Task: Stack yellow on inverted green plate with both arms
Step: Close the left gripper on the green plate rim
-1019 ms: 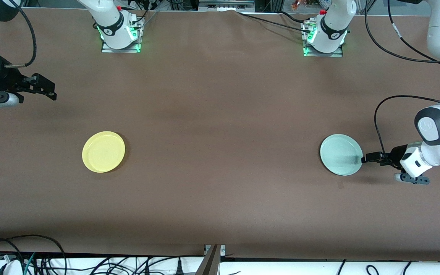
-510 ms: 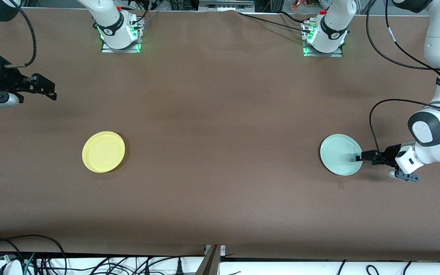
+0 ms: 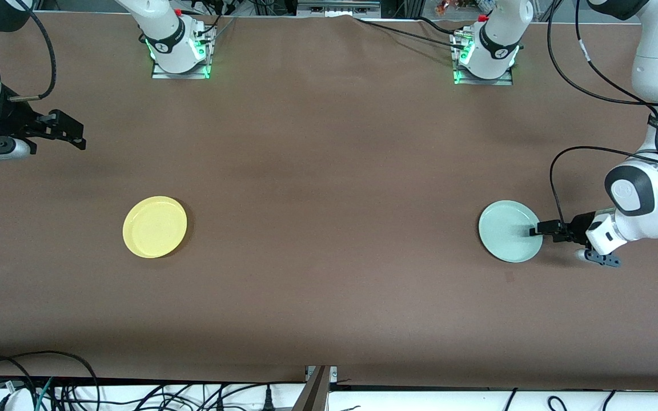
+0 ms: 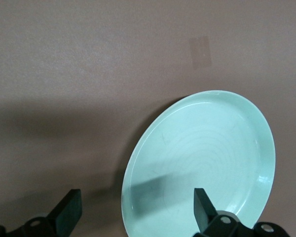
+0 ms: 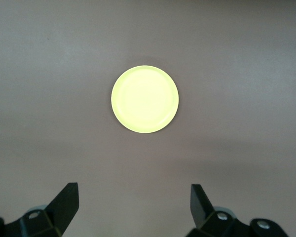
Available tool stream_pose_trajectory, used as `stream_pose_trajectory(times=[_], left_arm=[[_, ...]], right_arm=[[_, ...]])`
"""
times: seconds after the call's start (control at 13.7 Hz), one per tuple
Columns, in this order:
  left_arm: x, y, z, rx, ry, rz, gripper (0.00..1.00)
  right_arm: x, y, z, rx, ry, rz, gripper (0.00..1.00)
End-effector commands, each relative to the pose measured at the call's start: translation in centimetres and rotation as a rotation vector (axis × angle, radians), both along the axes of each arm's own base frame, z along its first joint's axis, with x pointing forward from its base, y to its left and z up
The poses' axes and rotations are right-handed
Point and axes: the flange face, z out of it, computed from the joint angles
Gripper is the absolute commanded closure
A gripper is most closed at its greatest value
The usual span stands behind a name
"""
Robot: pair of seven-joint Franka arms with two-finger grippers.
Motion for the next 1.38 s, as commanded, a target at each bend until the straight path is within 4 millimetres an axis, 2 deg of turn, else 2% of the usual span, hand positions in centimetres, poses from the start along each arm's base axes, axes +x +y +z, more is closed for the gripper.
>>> stream_pose_trajectory(times=[0.0, 0.07, 0.15, 0.36, 0.66, 1.09, 1.16, 1.31], left_arm=[[-0.6, 0.2, 0.6, -0.014, -0.029, -0.013, 0.2], [-0.6, 0.2, 0.6, -0.01, -0.028, -0.014, 0.35], [-0.7, 0.2, 0.3, -0.011, -0.024, -0.015, 0.45], [-0.9, -0.1, -0.2, -0.011, -0.015, -0.022, 0.64], [-0.8, -0.3, -0.1, -0.005, -0.017, -0.034, 1.0], [-0.7, -0.4, -0.2, 0.004, -0.027, -0.034, 1.0], [-0.5, -0.5, 0.1, 0.007, -0.033, -0.038, 1.0], [0.4, -1.6, 1.9, 0.018, -0.06, -0.063, 1.0]], right_arm=[[0.2, 0.1, 0.4, -0.012, 0.005, -0.003, 0.0], [0.2, 0.1, 0.4, -0.013, 0.003, -0.001, 0.0], [0.2, 0.1, 0.5, -0.013, 0.002, -0.001, 0.0], [0.1, 0.2, 0.5, -0.013, 0.003, 0.001, 0.0], [0.2, 0.2, 0.5, -0.013, 0.002, 0.001, 0.0], [0.2, 0.2, 0.4, -0.013, 0.003, 0.002, 0.0], [0.2, 0.2, 0.4, -0.013, 0.003, 0.002, 0.0], [0.1, 0.2, 0.5, -0.015, 0.003, 0.005, 0.0]])
